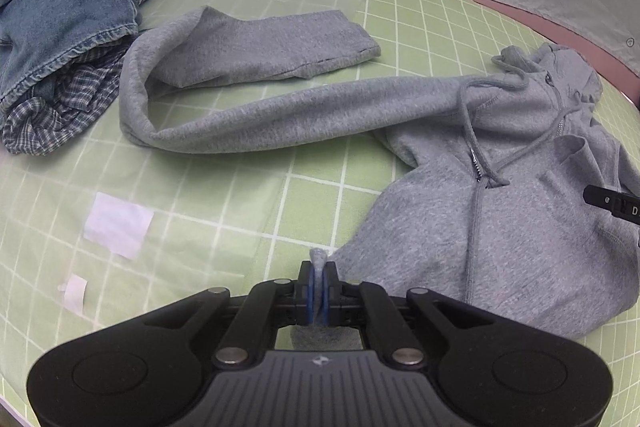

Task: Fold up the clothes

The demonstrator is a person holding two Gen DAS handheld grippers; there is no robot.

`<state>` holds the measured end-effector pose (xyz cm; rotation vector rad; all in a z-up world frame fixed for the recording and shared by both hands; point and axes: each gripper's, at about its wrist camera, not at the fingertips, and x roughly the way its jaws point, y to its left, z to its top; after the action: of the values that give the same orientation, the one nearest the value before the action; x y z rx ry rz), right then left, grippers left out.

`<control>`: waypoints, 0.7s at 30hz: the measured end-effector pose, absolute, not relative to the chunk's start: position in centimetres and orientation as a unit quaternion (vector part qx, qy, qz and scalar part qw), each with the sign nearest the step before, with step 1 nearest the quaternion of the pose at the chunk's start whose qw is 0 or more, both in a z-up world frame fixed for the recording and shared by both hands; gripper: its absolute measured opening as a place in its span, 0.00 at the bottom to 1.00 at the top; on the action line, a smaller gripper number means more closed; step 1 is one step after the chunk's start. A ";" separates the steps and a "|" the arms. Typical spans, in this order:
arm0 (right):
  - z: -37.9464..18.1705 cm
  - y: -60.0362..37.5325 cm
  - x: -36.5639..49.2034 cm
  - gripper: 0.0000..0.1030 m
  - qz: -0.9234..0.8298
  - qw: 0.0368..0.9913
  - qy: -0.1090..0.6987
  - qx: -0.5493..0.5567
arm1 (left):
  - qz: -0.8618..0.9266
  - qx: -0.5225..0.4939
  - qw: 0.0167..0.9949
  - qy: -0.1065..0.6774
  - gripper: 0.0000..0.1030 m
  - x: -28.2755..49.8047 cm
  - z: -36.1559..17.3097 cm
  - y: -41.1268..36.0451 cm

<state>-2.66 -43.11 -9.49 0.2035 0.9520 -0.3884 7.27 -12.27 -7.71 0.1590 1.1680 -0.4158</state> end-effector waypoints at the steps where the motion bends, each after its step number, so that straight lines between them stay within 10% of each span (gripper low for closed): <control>1: -9.5 -43.2 -2.7 0.38 -0.183 0.864 0.459 0.100 | -0.195 0.074 0.813 0.544 0.04 7.0 -7.6 -12.1; 5: -8.4 -43.2 -5.1 0.11 -0.178 0.876 0.436 0.109 | -0.199 0.074 0.824 0.526 0.03 5.7 -6.8 -11.5; 21: -7.2 -40.3 -23.8 0.10 -0.212 0.876 0.397 0.172 | -0.193 0.075 0.833 0.513 0.02 -3.8 -6.2 -7.9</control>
<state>-23.84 -40.32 -7.19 0.3597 0.8274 -0.4426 -3.76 -7.88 -6.17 0.1581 1.0873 -0.4101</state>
